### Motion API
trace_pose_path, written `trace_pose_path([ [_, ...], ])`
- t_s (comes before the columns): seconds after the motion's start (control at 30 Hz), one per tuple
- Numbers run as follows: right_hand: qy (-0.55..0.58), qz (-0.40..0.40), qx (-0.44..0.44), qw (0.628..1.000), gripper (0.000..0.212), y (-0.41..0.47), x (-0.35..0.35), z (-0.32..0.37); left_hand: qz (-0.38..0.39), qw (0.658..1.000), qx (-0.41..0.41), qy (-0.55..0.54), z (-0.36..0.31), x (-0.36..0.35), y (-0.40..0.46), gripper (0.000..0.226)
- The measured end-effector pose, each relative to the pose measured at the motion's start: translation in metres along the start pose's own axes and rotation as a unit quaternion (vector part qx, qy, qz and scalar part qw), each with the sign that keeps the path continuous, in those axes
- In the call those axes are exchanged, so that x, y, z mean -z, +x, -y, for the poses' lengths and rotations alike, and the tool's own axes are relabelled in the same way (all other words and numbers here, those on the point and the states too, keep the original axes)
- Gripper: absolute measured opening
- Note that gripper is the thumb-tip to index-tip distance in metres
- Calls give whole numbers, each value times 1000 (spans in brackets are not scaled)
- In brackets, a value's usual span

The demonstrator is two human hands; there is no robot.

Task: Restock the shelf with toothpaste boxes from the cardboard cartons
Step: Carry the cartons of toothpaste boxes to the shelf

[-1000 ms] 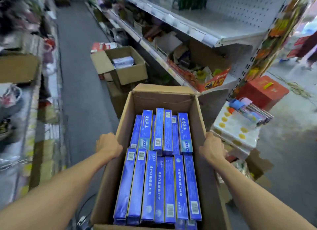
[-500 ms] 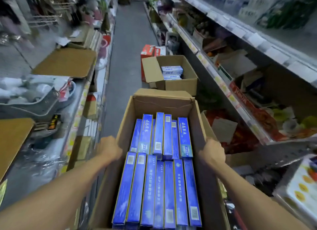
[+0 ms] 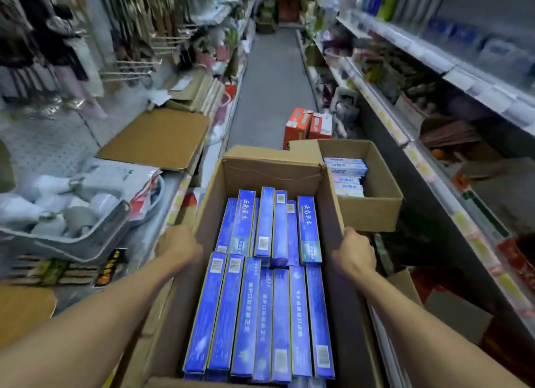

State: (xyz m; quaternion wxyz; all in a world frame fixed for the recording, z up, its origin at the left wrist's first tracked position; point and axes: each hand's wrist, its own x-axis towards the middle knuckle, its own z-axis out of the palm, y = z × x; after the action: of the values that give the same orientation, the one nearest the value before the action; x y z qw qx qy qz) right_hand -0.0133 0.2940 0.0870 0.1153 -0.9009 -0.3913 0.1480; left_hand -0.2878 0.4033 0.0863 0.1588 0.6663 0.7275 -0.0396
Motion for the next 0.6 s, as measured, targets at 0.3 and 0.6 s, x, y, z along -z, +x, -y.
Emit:
trace_pose_path([
  [0.3,-10,10,60,998,31,189,9,110,-17,998,50,-30,-57,52,161,38],
  [0.6,11,8,53,999,26,348,1,217,-14,999,43,-30,-111,104,349,26],
])
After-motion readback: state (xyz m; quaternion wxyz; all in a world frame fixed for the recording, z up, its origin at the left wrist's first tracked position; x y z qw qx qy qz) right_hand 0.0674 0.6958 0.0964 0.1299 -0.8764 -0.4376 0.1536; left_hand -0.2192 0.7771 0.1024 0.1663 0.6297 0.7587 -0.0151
